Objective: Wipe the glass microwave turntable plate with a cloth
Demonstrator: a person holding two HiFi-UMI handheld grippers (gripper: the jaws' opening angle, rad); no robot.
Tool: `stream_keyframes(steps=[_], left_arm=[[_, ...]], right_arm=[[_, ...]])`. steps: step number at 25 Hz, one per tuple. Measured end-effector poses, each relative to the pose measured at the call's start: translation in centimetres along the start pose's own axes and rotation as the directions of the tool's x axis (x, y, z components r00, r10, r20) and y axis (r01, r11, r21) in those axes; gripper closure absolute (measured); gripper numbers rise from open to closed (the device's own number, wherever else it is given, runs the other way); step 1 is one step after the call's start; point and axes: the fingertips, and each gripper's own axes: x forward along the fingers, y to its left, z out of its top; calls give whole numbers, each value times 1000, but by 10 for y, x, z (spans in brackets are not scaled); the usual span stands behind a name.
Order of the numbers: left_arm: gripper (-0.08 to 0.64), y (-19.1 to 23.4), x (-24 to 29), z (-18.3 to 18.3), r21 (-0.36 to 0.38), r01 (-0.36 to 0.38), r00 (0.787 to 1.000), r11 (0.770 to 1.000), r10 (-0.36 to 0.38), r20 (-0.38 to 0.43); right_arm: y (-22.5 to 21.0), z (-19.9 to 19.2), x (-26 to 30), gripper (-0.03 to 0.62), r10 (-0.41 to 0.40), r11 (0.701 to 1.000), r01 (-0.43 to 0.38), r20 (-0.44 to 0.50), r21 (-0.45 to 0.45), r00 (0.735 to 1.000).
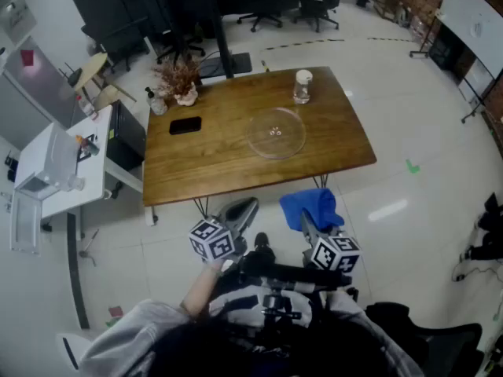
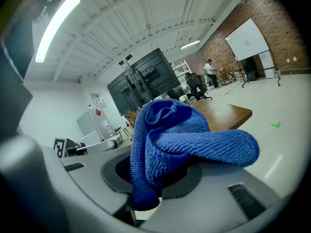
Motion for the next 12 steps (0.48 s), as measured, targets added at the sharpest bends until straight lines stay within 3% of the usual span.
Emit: stream_keyframes(steps=[8, 12], left_arm=[[549, 86, 37, 50, -24, -33, 999, 999, 34, 23], [549, 119, 60, 54, -55, -15, 1000, 998, 15, 6]], right_arm=[[4, 30, 81, 511, 22, 1000, -22, -25, 0, 999], [-7, 39, 113, 511, -4, 1000, 4, -29, 1, 1000]])
